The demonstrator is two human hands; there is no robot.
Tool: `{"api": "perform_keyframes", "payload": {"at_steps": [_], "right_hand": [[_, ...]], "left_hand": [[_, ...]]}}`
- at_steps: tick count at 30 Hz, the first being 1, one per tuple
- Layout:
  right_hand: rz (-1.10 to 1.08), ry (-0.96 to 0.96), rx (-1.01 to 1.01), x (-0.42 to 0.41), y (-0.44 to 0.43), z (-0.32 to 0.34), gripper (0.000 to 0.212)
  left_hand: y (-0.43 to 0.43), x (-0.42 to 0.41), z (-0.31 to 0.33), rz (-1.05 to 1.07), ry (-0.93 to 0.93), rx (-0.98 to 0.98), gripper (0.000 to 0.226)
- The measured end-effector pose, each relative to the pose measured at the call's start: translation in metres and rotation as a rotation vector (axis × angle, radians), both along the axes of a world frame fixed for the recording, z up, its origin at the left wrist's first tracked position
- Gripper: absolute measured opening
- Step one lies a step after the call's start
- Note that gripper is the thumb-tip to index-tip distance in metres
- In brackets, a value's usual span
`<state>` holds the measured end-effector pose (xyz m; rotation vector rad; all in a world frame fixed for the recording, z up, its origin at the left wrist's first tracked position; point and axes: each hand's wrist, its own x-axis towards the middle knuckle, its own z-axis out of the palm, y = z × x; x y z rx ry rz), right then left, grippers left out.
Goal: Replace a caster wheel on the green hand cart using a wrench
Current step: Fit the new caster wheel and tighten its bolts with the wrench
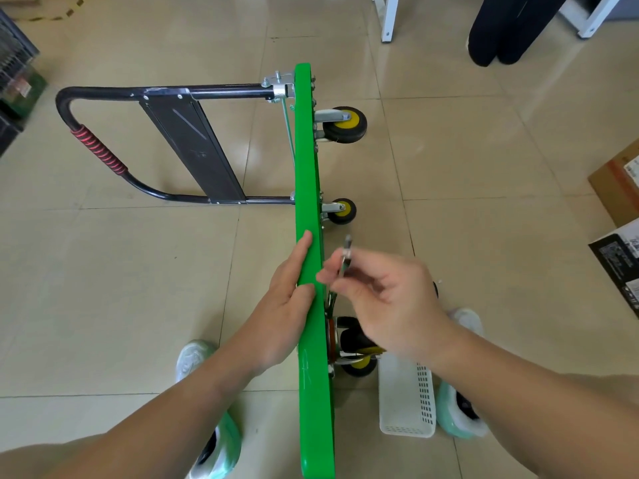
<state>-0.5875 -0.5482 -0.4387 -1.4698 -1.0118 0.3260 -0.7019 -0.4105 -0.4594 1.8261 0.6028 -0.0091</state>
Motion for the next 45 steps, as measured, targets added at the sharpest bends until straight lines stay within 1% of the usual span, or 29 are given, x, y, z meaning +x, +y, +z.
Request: {"api": "perform_keyframes", "payload": {"at_steps": [2, 3, 5, 7, 10, 14, 17, 19, 22, 25, 28, 31, 34, 37, 45], "right_hand": [[-0.036, 0.276, -0.007, 0.005, 0.009, 0.002, 0.035], [-0.056, 0.338, -0.023, 0.010, 0.014, 0.002, 0.034], [-0.071, 0.379, -0.083, 0.019, 0.026, 0.002, 0.027], [-0.078, 0.421, -0.151, 0.027, 0.036, 0.000, 0.027], [-0.154, 0.499, -0.272, 0.040, 0.044, -0.007, 0.023], [-0.203, 0.723, -0.413, 0.056, 0.049, -0.013, 0.011], [-0.203, 0.812, -0.430, 0.061, 0.050, -0.007, 0.008], [-0.188, 0.765, -0.380, 0.065, 0.047, 0.001, 0.013], [-0.152, 0.634, -0.267, 0.060, 0.037, 0.018, 0.020], [-0.058, 0.551, -0.132, 0.042, 0.021, 0.026, 0.026], [0.001, 0.406, -0.082, 0.021, 0.004, 0.024, 0.030], [0.024, 0.331, -0.025, 0.006, -0.007, 0.019, 0.029], [0.017, 0.250, -0.007, -0.002, -0.008, 0.015, 0.033], [0.007, 0.227, -0.004, -0.005, -0.006, 0.012, 0.037], [0.008, 0.266, -0.010, 0.000, 0.012, 0.009, 0.039]], "left_hand": [[-0.001, 0.001, 0.001, 0.009, 0.009, -0.015, 0.074], [-0.002, 0.001, 0.001, 0.014, 0.011, -0.020, 0.075], [-0.003, 0.001, 0.002, 0.018, 0.007, -0.021, 0.075], [-0.002, 0.000, 0.002, 0.012, 0.009, -0.017, 0.075], [0.000, 0.001, 0.000, -0.007, 0.015, -0.016, 0.074], [0.004, 0.001, -0.004, -0.046, 0.021, -0.007, 0.069], [0.006, 0.002, -0.006, -0.052, 0.024, -0.003, 0.070], [0.006, 0.002, -0.004, -0.050, 0.024, -0.010, 0.073], [0.006, 0.001, -0.004, -0.046, 0.021, -0.013, 0.073], [0.004, 0.001, -0.004, -0.031, 0.011, -0.022, 0.073], [0.002, 0.001, -0.003, -0.006, 0.003, -0.037, 0.073], [0.000, 0.000, -0.002, 0.000, 0.004, -0.026, 0.073], [-0.001, 0.000, -0.001, 0.013, -0.001, -0.029, 0.074], [-0.003, 0.001, 0.000, 0.015, -0.001, -0.034, 0.074], [-0.003, 0.001, 0.004, 0.008, 0.007, -0.026, 0.077]]}}
